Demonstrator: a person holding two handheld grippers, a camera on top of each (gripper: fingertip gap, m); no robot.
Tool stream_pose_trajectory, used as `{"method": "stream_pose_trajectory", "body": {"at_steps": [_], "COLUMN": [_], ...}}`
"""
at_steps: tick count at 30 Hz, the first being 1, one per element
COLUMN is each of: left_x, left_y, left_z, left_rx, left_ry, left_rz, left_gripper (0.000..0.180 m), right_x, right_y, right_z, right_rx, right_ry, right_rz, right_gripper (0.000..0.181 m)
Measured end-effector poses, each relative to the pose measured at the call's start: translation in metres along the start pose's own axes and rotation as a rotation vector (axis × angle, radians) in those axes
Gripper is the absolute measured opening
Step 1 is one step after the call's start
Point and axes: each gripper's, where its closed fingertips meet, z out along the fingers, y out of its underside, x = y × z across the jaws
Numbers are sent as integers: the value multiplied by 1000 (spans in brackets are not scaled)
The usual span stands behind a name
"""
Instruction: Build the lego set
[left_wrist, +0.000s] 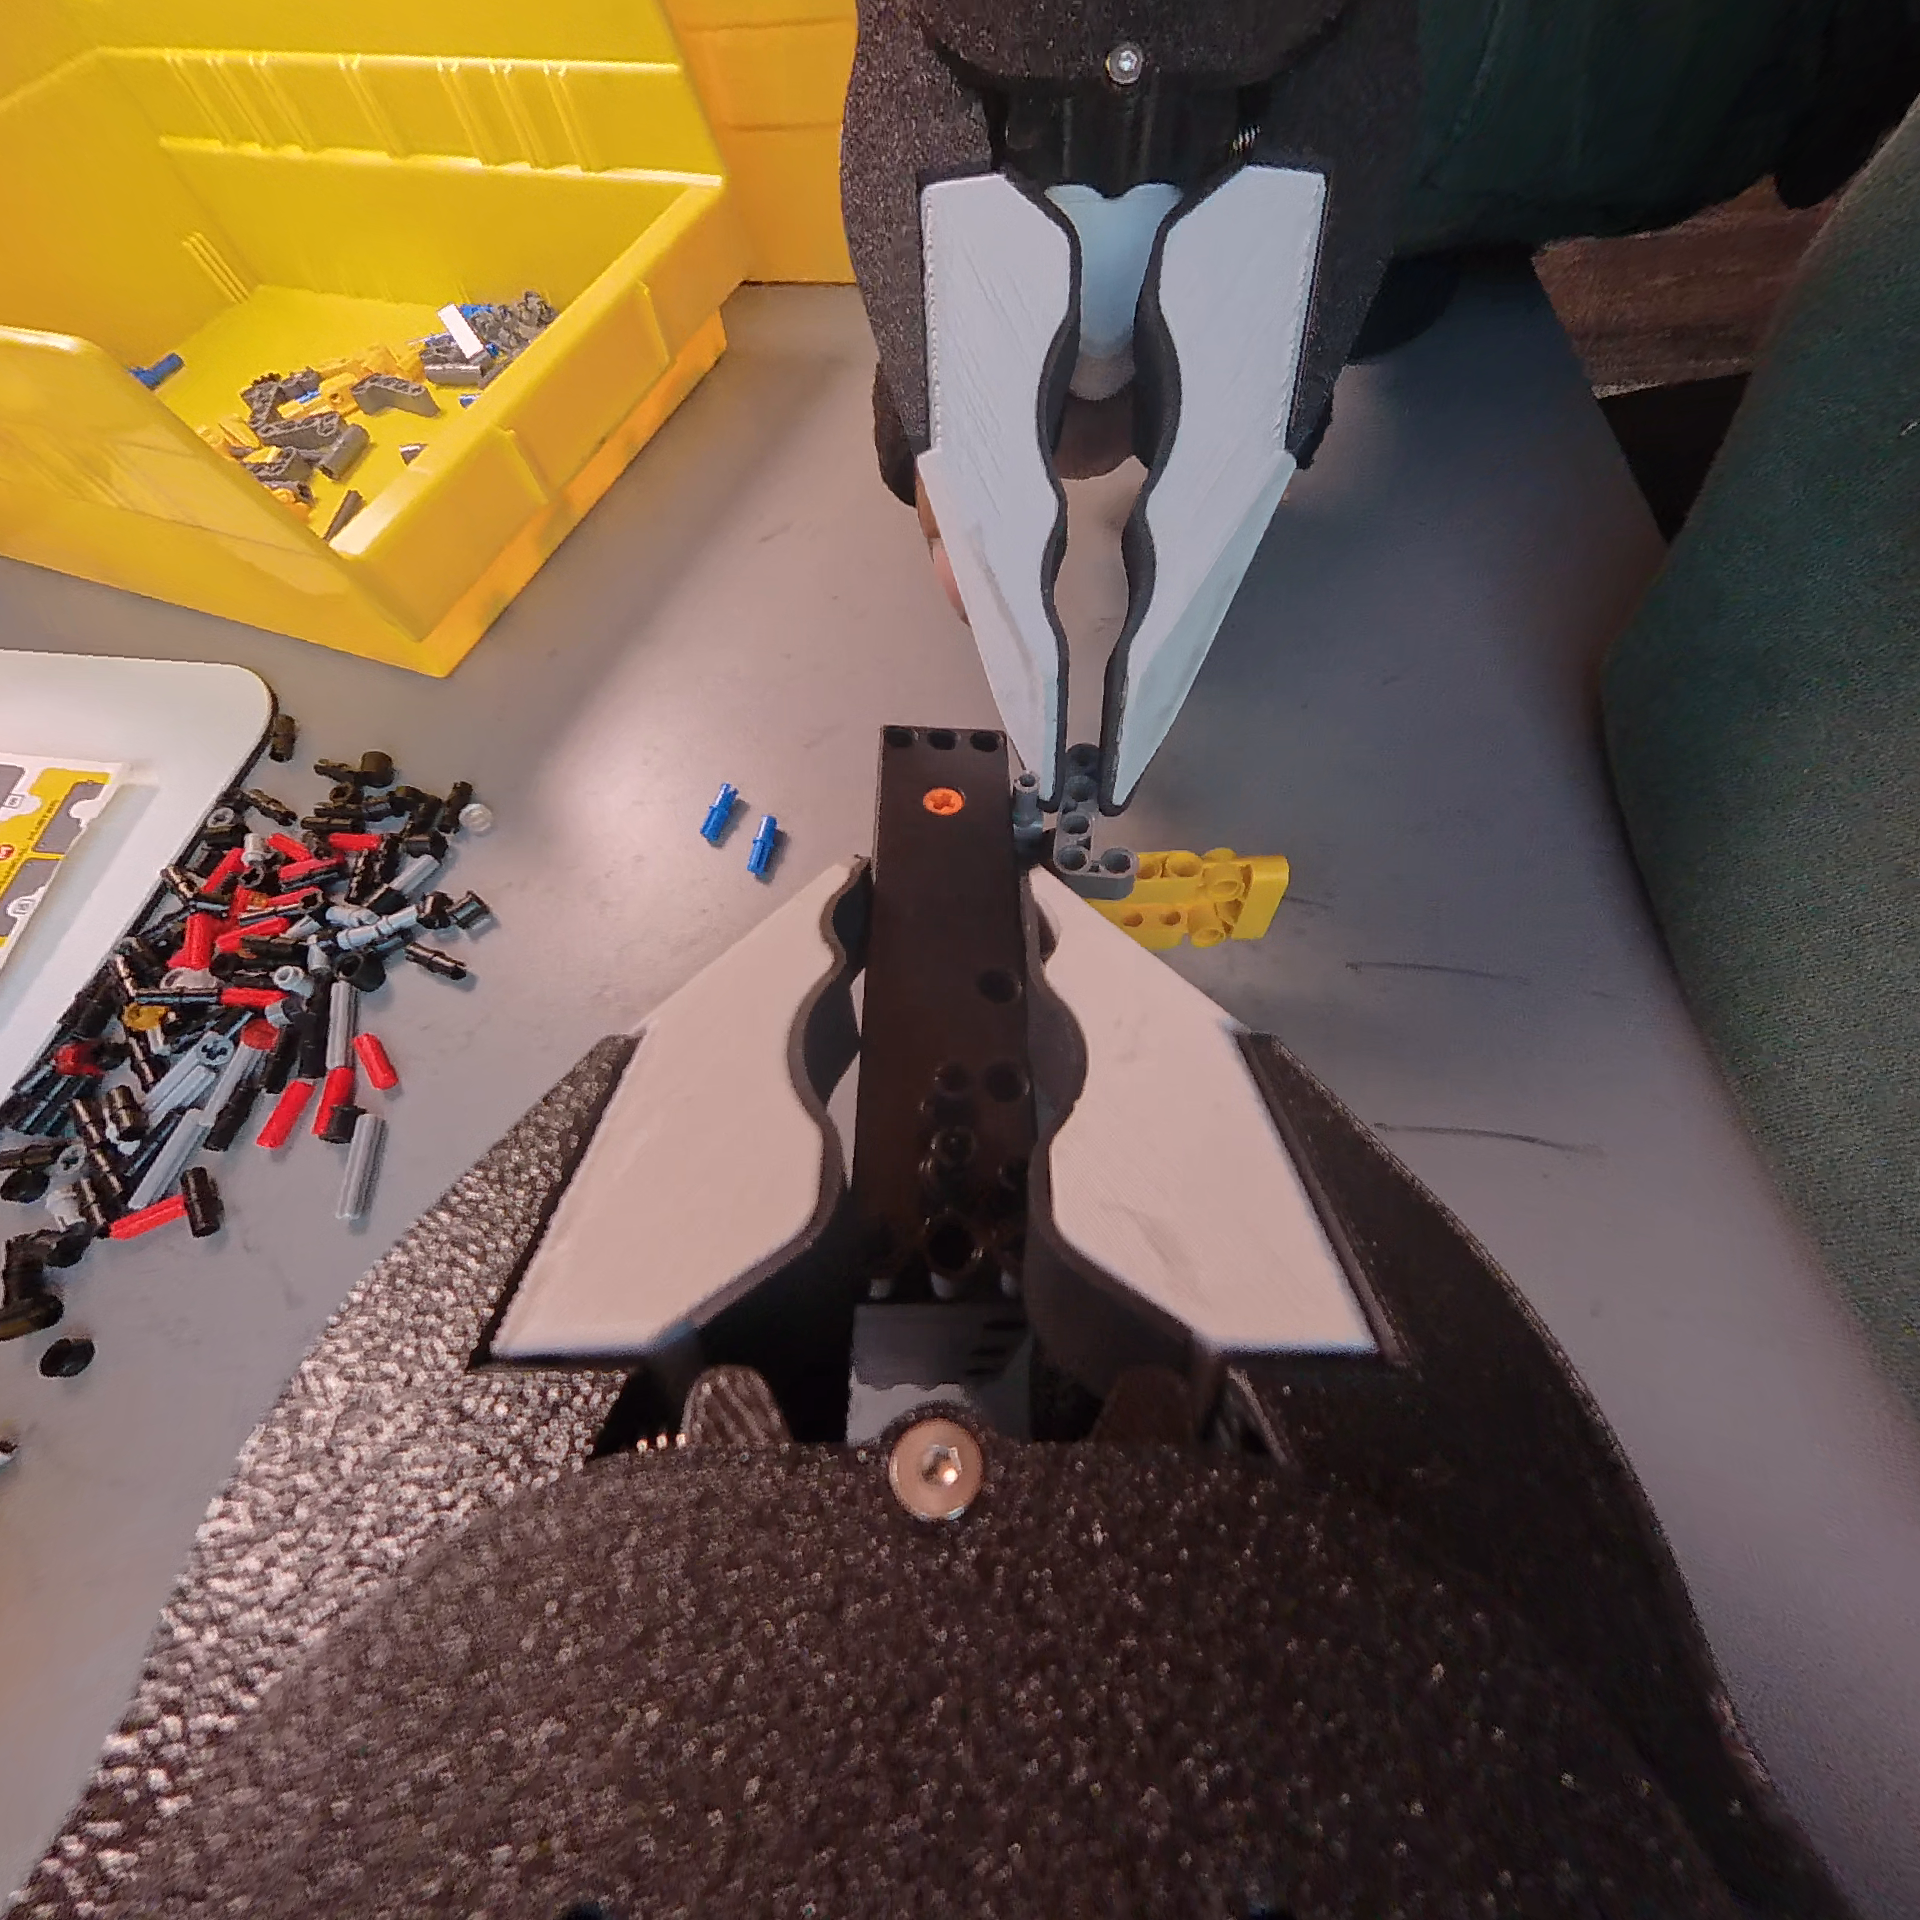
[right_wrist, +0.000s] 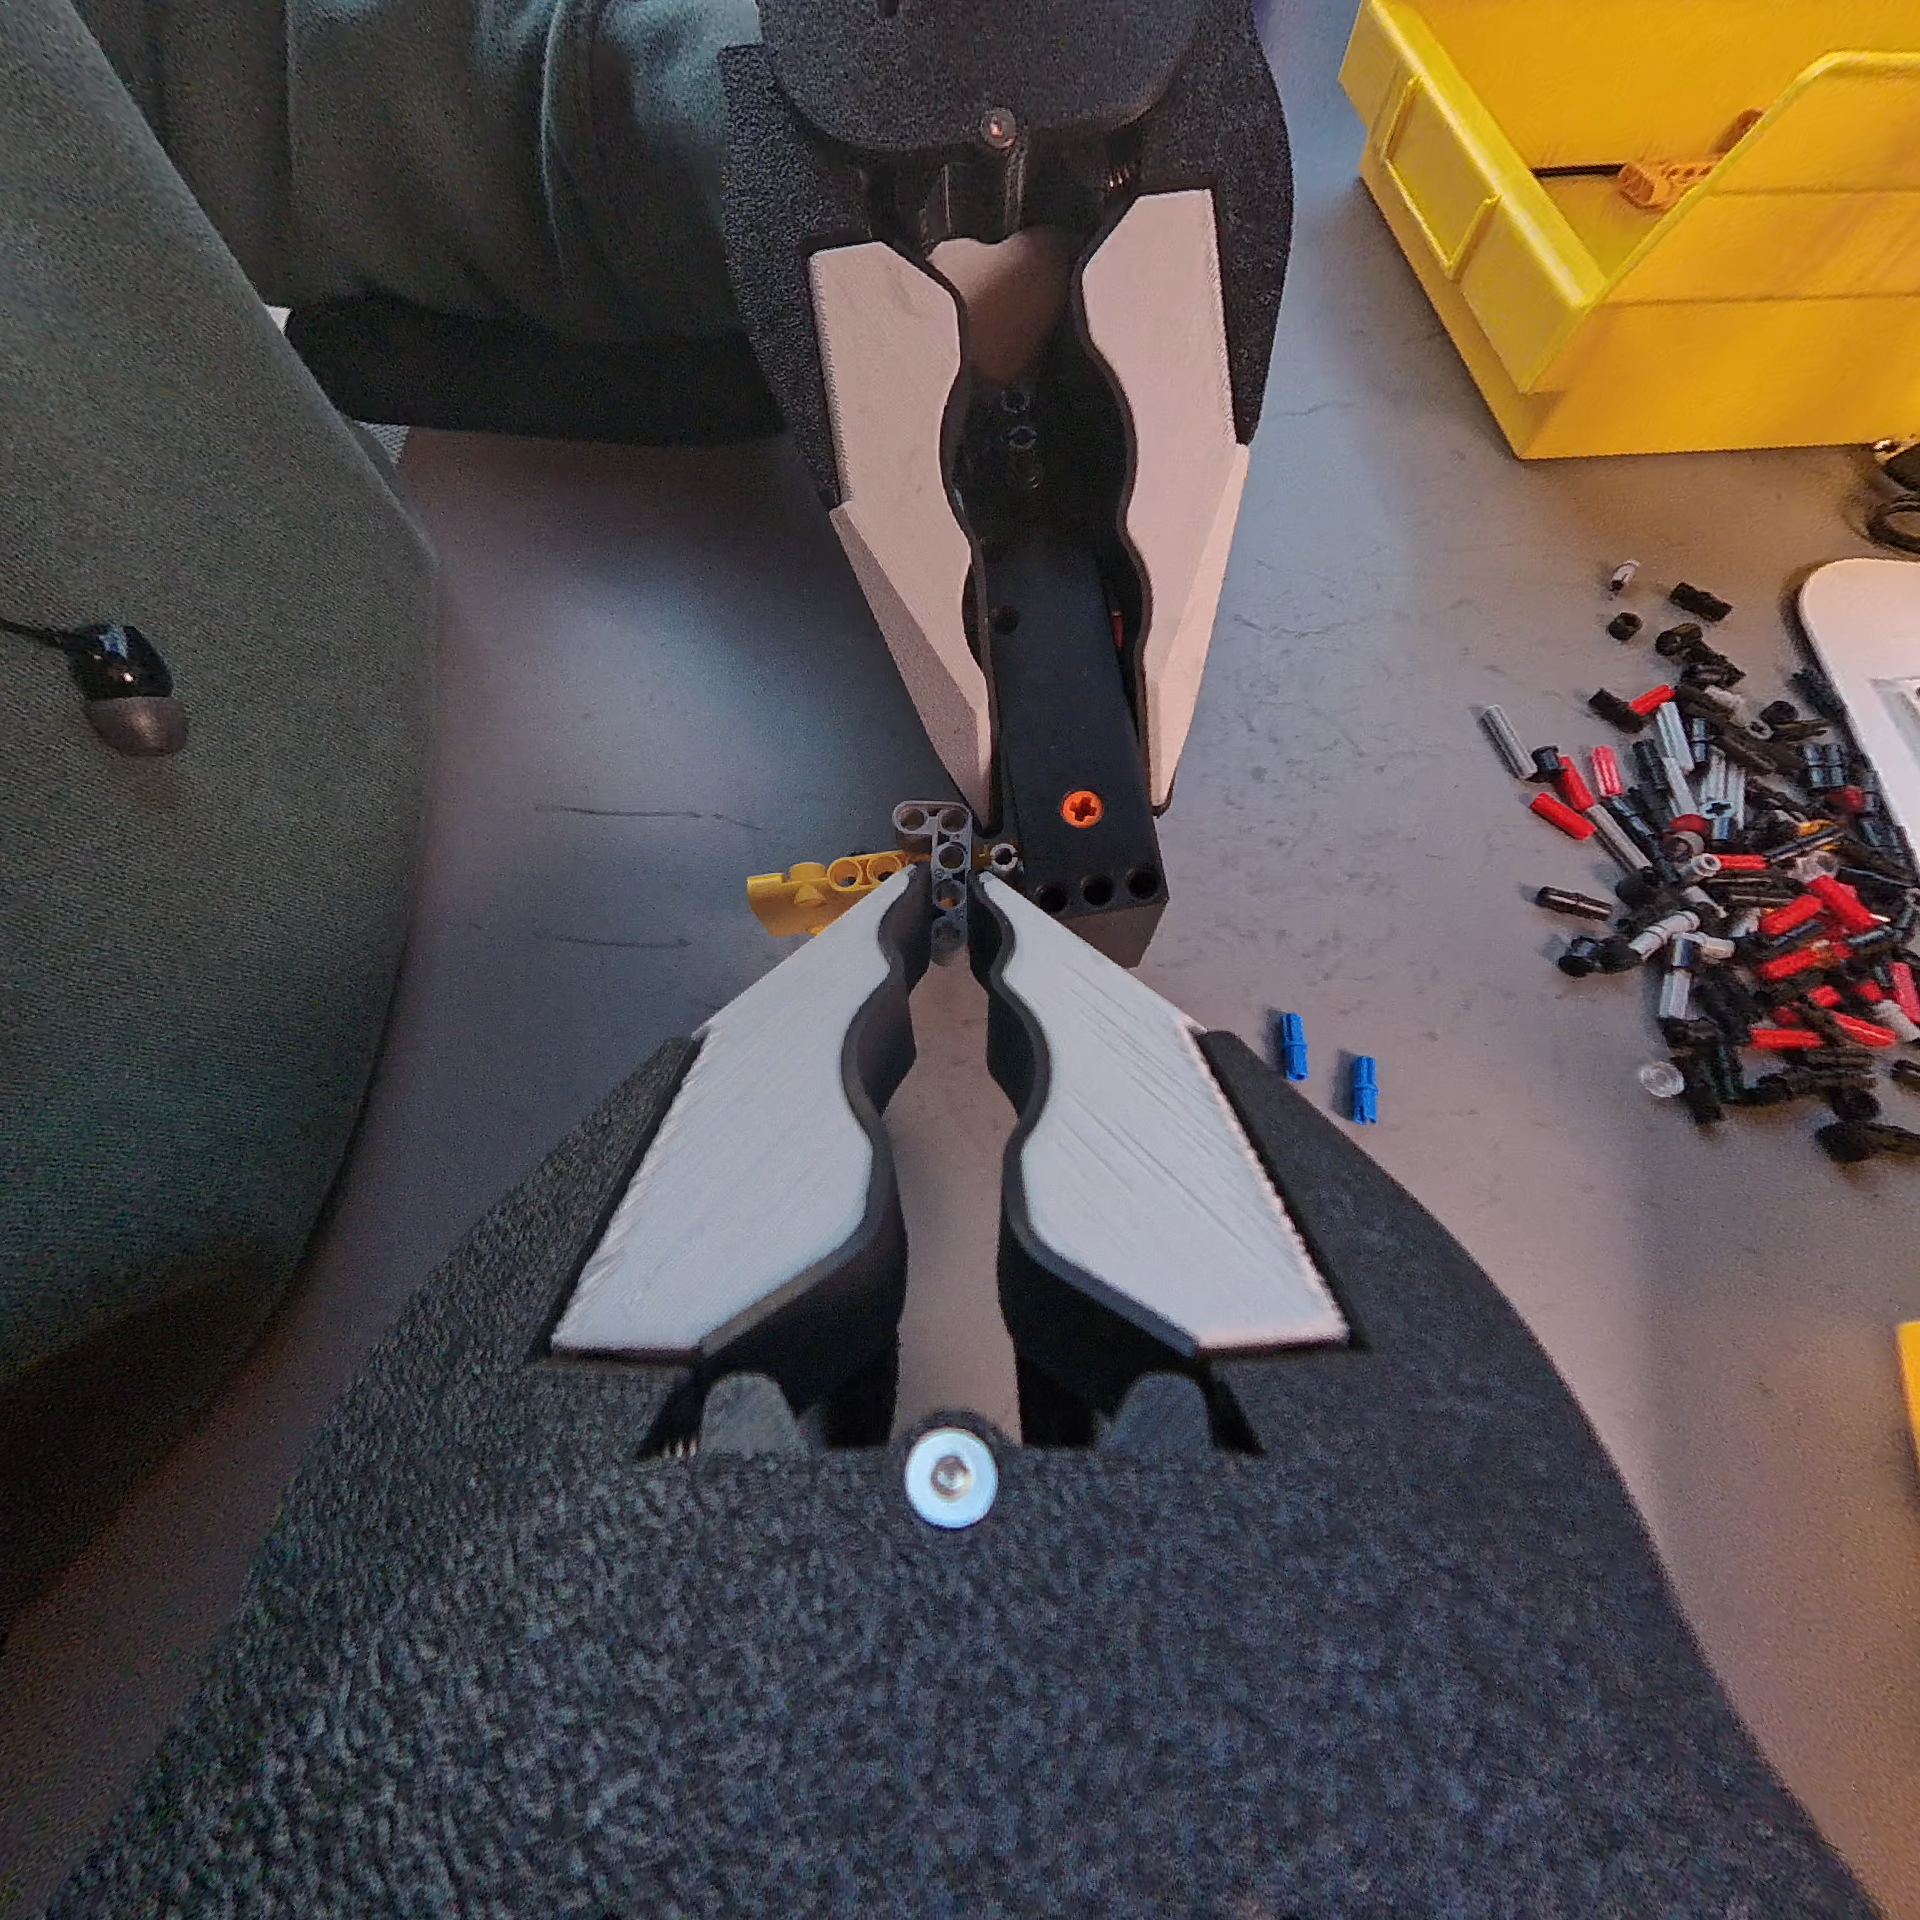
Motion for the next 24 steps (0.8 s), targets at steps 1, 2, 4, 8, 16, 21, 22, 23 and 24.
{"method": "stream_pose_trajectory", "body": {"at_steps": [1, 2, 4, 8, 16, 21, 22, 23, 24], "left_x": [0, 1, 1, 2, 3, 3, 3, 3, 3], "left_y": [0, -1, -2, -2, -2, -3, -3, -3, -3], "left_z": [0, 1, 2, 2, 1, 1, 1, 1, 1], "left_rx": [5, 10, 11, 16, 20, 30, 32, 32, 33], "left_ry": [0, 2, -3, -2, -20, -11, -7, -5, -6], "left_rz": [-9, -16, -15, -7, 8, -3, -5, -7, -8], "left_gripper": [26, 26, 26, 26, 27, 27, 27, 27, 27], "right_x": [-1, -2, -7, -3, 3, 4, 4, 4, 5], "right_y": [0, 1, -2, -22, -11, -10, -10, -10, -10], "right_z": [0, -1, -4, -19, -9, -8, -8, -8, -8], "right_rx": [1, 3, 17, 100, -1, 4, 15, 26, 31], "right_ry": [5, 8, -6, 45, 90, 97, 92, 86, 81], "right_rz": [-13, -27, -30, -38, -132, -159, -165, -167, -165], "right_gripper": [4, 4, 5, 5, 5, 6, 6, 6, 6]}}
